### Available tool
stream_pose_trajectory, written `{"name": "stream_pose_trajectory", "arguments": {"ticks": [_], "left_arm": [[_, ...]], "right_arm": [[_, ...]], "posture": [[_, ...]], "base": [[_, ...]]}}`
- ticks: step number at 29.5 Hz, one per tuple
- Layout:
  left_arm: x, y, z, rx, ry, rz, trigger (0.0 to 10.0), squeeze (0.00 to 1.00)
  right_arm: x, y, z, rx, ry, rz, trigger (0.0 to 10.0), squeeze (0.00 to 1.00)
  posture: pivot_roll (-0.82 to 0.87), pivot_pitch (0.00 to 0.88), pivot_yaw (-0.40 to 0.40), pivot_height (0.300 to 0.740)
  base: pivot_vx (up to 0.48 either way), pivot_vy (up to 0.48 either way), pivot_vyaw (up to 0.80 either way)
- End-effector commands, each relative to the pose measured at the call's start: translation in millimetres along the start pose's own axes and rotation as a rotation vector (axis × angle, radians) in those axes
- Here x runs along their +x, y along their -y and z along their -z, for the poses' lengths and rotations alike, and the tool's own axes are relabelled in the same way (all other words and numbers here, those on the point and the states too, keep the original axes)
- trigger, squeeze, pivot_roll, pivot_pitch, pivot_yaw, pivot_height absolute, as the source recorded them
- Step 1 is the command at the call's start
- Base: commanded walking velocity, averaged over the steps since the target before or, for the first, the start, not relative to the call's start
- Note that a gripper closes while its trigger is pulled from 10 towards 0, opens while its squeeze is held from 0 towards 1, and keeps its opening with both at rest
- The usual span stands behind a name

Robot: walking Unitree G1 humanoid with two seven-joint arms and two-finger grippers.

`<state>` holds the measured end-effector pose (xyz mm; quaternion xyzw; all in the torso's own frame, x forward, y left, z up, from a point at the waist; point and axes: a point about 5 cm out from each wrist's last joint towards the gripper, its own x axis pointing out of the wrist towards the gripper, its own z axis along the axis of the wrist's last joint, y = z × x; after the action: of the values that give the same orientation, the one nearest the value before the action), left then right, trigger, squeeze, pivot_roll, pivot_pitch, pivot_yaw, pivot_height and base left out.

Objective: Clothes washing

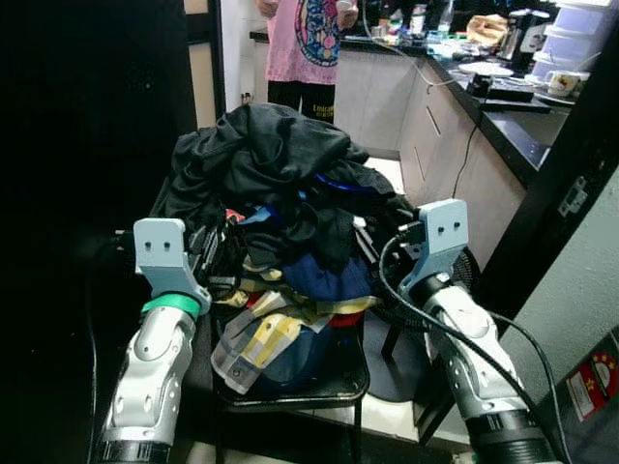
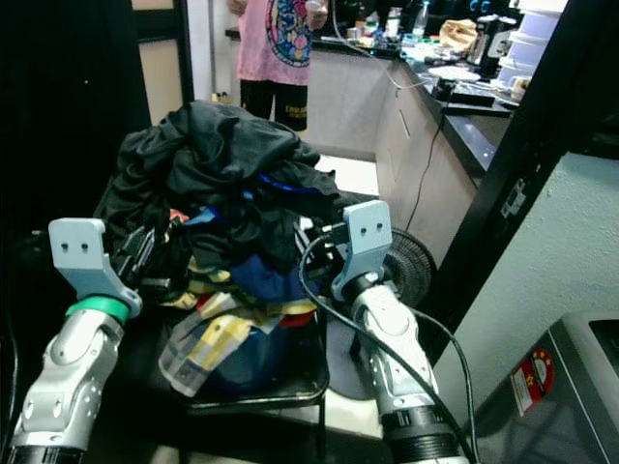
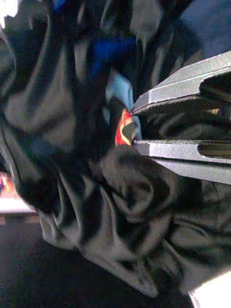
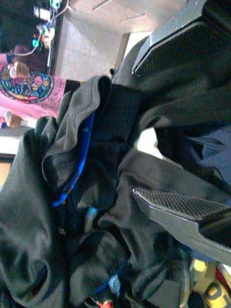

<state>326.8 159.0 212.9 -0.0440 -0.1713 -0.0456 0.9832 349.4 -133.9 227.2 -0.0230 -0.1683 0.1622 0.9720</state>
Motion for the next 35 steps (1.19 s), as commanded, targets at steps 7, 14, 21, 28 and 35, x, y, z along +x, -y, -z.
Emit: {"name": "stream_pose_trajectory", "arguments": {"ticks": [7, 14, 21, 28, 35], "left_arm": [[-8.7, 8.9, 7, -0.024, -0.009, 0.020, 10.0, 0.00], [3.6, -10.9, -1, 0.031, 0.037, -0.102, 10.0, 0.00], [9.7, -16.5, -5, 0.058, 0.024, -0.097, 10.0, 0.00], [16.5, -18.2, -14, 0.078, 0.044, -0.093, 10.0, 0.00], [22.5, -17.5, -21, 0.078, 0.027, -0.054, 10.0, 0.00]], "right_arm": [[-1.8, -12.6, 8, 0.052, -0.007, -0.024, 10.0, 0.00], [17.8, -14.7, -5, 0.048, 0.013, -0.016, 10.0, 0.00], [29.5, -14.8, -13, 0.070, 0.036, -0.012, 10.0, 0.00], [42.8, -18.7, -42, 0.172, 0.134, -0.021, 10.0, 0.00], [51.1, -17.4, -56, 0.124, 0.159, -0.023, 10.0, 0.00]], "posture": [[-0.01, 0.000, -0.039, 0.740], [-0.03, 0.000, -0.059, 0.740], [-0.03, 0.000, -0.046, 0.740], [-0.02, 0.005, -0.049, 0.740], [-0.01, 0.003, -0.068, 0.740]], "base": [[0.000, 0.000, 0.00], [0.000, 0.000, 0.00], [0.000, 0.000, 0.00], [0.000, 0.000, 0.00], [0.000, 0.000, 0.00]]}}
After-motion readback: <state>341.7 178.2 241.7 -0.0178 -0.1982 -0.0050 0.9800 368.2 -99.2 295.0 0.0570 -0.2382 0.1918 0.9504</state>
